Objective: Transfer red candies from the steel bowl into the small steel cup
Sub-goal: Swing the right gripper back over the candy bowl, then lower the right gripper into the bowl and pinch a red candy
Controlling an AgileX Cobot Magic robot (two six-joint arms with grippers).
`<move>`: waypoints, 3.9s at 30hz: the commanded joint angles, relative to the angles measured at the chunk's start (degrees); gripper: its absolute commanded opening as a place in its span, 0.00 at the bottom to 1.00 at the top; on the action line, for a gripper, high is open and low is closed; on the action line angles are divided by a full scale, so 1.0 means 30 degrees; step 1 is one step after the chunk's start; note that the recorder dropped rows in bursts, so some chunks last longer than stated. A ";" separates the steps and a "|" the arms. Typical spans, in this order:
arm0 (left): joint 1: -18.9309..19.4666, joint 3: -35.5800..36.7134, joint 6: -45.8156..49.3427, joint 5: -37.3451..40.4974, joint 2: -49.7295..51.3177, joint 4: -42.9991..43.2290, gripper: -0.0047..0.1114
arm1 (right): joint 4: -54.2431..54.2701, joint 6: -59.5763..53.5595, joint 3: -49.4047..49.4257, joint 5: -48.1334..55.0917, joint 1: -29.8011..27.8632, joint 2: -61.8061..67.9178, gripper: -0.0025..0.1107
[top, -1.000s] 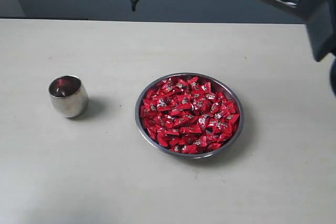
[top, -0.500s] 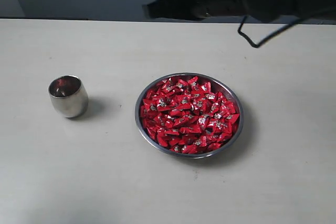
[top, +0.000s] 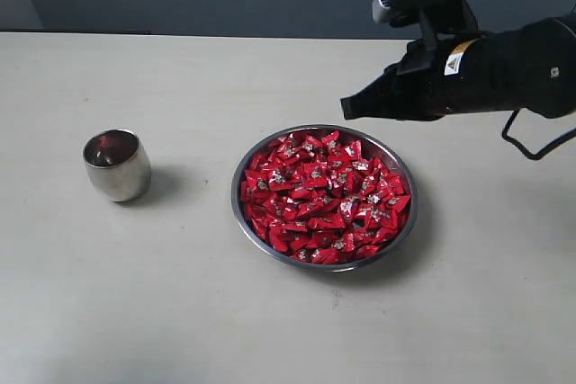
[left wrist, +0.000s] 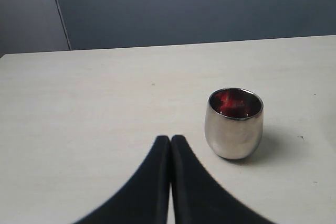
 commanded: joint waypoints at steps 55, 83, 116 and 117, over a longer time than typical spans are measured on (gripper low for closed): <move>-0.0148 0.0073 -0.0049 -0.0034 -0.0085 0.0013 0.04 | 0.2272 0.0867 -1.3800 1.5376 0.1211 1.0963 0.02; -0.0148 0.0073 -0.0049 -0.0034 -0.0085 0.0013 0.04 | 0.1190 0.2628 -1.3800 1.5239 0.1839 1.1856 0.48; -0.0148 0.0073 -0.0049 -0.0034 -0.0085 0.0013 0.04 | 0.0987 0.7225 -1.3800 1.5036 0.1839 1.1856 0.39; -0.0148 0.0073 -0.0049 -0.0034 -0.0085 0.0013 0.04 | 0.0987 0.7313 -1.3800 1.5110 0.1839 1.1856 0.39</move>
